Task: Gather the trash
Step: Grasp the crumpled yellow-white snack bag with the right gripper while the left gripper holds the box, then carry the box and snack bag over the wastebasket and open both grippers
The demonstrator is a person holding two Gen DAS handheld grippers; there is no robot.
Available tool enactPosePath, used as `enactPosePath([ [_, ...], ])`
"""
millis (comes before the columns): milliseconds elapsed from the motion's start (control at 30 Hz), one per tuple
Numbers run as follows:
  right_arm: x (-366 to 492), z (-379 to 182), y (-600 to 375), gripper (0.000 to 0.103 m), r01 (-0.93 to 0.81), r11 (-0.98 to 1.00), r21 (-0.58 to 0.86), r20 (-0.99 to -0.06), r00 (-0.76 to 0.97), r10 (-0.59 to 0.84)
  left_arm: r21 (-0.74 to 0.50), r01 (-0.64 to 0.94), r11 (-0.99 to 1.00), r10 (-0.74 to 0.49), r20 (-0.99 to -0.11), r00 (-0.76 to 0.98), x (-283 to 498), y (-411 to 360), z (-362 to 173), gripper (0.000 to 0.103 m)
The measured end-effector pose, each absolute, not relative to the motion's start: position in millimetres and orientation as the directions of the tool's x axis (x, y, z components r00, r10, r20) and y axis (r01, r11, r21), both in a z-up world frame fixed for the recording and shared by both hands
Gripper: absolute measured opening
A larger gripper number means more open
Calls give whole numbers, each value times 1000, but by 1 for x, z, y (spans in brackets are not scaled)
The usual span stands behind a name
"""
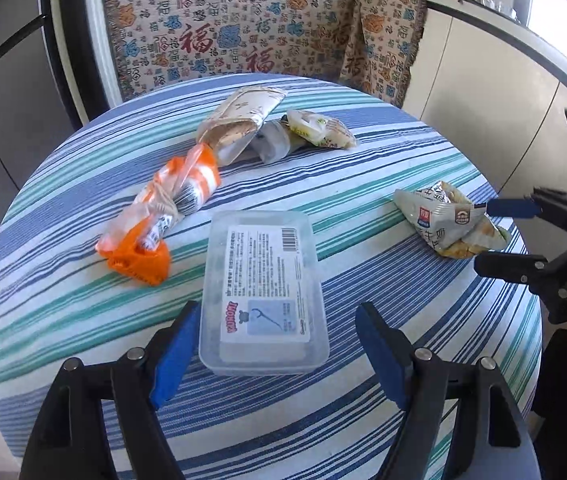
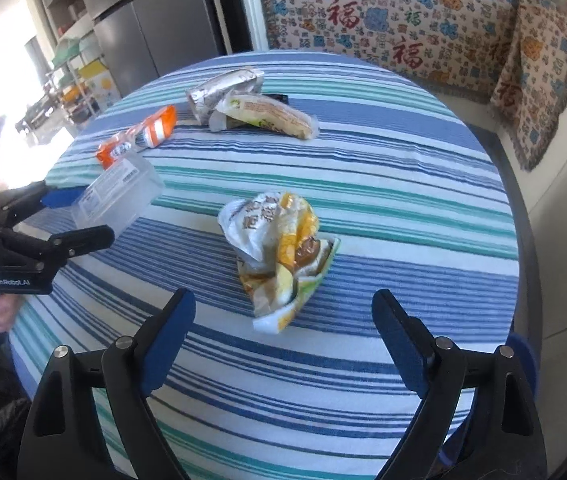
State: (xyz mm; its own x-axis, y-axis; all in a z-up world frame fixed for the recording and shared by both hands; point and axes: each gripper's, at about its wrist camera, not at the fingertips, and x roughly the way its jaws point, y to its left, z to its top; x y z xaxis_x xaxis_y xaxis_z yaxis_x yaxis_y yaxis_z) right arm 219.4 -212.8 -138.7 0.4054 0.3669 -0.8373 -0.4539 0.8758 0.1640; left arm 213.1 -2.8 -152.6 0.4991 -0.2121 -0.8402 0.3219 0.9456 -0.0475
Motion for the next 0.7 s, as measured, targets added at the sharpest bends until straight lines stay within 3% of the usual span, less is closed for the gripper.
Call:
enactPosePath([
  [67,225,-135,-201,85,-479,866,146,-840,403,364,-3,328,945,-175,-850,497,216,-7,-153,61],
  [100,229,-137,-195,82,-485,864,131,-849,396,351,6,334,943,-171,-850,498,217,-7,-153,61],
  [133,235,-140,-189,67,-485,867,112,-862,386,327,10,336,942,-169,-850,499,216,-7,-153,61],
  [167,239,-143,-186,42,-487,867,109,-873,371,317,13,336,942,-168,-848,503,215,-8,-152,60],
  [233,242,-143,-191,29,-465,877,121,-872,373,317,5,341,940,-180,-842,508,211,-10,-147,60],
  [467,220,-119,-261,24,-328,897,295,-800,429,420,-94,418,904,-319,-799,511,192,-62,-121,60],
  [700,201,-106,-386,24,-118,960,255,-810,516,279,-199,572,796,-496,-756,428,187,-183,-104,60],
])
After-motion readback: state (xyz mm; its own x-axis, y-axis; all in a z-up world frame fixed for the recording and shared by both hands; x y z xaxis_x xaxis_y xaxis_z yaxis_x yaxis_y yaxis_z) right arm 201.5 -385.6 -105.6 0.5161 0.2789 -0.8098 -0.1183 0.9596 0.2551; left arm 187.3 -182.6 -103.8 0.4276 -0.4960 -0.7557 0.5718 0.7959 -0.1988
